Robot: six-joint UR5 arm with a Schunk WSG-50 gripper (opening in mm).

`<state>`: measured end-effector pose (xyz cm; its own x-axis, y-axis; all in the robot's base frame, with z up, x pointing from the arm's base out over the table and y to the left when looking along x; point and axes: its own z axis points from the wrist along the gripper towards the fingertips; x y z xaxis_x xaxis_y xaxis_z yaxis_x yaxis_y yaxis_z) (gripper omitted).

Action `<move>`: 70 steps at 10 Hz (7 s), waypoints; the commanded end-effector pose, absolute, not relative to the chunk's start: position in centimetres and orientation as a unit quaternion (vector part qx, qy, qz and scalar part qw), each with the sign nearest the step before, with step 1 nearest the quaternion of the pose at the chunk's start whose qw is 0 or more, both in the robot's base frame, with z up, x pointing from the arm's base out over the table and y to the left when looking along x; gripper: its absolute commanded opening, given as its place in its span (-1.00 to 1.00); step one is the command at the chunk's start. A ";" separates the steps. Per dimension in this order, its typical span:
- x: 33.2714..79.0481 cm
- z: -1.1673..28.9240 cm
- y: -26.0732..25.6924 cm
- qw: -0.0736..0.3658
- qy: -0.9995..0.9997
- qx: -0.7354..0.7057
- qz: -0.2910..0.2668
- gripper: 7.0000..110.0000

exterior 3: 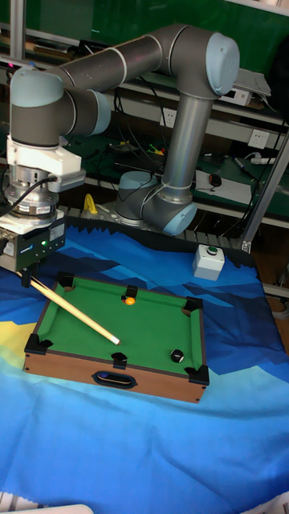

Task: Hit the pool ball

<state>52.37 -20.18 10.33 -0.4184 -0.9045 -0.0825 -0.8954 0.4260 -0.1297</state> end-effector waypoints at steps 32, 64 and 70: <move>52.3 8.9 -11.6 0.127 0.788 -0.600 -0.049 -1.00; 53.5 6.1 -11.8 0.156 0.826 -0.539 -0.046 -1.00; 52.3 7.7 -13.7 0.125 0.798 -0.586 -0.061 -1.00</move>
<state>52.75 -12.86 6.83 -0.3000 -0.9435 -0.1406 -0.9118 0.3270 -0.2486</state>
